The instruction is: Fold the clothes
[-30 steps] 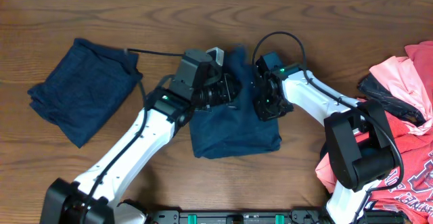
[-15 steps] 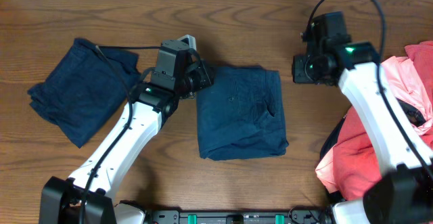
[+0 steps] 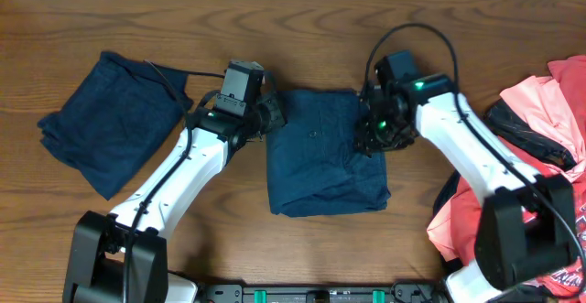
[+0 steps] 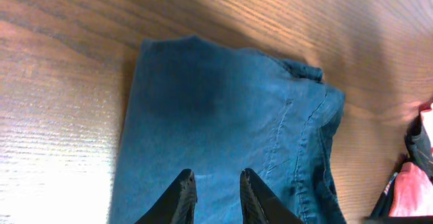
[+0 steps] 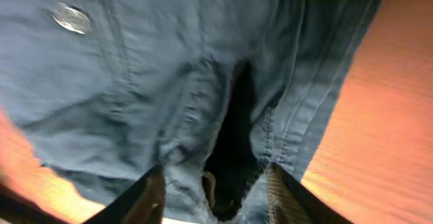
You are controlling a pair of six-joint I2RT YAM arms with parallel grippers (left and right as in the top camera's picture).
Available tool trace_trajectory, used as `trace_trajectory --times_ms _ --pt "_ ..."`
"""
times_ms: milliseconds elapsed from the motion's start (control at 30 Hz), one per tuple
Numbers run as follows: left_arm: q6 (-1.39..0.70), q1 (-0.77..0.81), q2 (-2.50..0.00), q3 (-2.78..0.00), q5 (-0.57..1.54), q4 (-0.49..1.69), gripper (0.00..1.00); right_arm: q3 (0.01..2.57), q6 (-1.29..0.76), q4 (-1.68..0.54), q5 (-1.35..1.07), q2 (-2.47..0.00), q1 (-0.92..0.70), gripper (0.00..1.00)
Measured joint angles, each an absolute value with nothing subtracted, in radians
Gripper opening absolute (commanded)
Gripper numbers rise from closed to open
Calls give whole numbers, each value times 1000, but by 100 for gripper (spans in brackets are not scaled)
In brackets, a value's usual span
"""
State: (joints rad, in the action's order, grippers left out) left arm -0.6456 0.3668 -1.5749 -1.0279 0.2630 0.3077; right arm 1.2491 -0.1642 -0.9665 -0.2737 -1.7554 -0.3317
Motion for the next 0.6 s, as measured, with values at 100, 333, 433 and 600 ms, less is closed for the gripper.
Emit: trace_trajectory --times_ms 100,333,433,600 --pt "-646 366 -1575 -1028 262 310 24 1217 -177 -973 -296 -1801 -335 1" --pt "-646 366 -1575 -1028 262 333 24 1251 -104 -1164 -499 -1807 -293 1" --pt "-646 366 -1575 -1028 262 334 24 1282 -94 -1206 -516 -1765 -236 1" --pt "-646 366 -1575 -1028 262 334 24 1296 -104 -1370 -372 -1698 -202 1"
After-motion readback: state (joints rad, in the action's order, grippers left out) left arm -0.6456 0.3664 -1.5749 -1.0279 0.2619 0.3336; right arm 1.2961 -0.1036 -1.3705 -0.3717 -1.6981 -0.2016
